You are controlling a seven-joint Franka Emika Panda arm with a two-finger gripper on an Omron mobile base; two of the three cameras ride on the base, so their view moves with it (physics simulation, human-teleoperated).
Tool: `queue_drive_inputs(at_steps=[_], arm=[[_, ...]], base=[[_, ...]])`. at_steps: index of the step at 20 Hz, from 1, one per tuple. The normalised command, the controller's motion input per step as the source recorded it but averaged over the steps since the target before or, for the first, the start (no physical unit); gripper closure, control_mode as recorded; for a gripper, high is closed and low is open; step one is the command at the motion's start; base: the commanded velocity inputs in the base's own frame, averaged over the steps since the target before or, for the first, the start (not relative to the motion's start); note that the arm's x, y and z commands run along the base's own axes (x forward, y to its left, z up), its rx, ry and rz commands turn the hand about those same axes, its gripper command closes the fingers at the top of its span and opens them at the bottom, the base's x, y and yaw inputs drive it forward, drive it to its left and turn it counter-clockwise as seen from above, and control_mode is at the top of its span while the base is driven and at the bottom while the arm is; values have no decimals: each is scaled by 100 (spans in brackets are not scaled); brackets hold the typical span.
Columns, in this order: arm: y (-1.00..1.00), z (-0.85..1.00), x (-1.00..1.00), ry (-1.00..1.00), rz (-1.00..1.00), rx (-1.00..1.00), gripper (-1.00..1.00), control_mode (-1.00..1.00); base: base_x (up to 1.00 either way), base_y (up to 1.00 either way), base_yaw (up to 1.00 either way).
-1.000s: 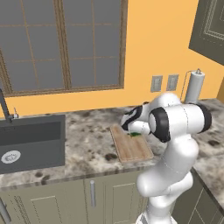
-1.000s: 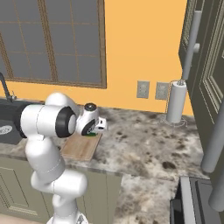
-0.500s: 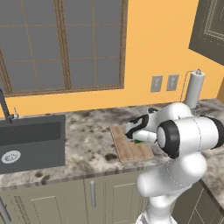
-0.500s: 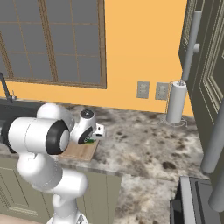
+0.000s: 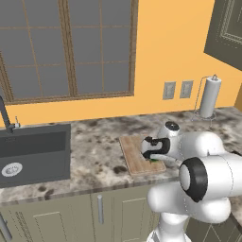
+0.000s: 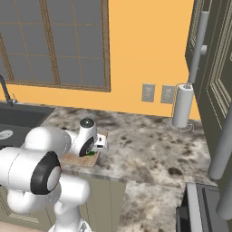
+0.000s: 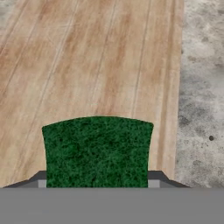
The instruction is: Pick up the sponge from the counter and clean the cutting board by briefly scrubbing or pressing down on the cutting board. Once finished, release the sponge.
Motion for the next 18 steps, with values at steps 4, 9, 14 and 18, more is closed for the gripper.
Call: queue_drive_inputs(at_steps=[4, 9, 14, 18], arm=[[0, -17, -73, 4, 0, 0, 100, -100], [2, -16, -56, 4, 0, 0, 100, -100], [20, -32, -49, 2, 0, 0, 100, -100], [38, -37, 0, 0, 0, 0, 100, -100]], base=[[0, 0, 0], [0, 0, 0], [0, 0, 0], [0, 0, 0]])
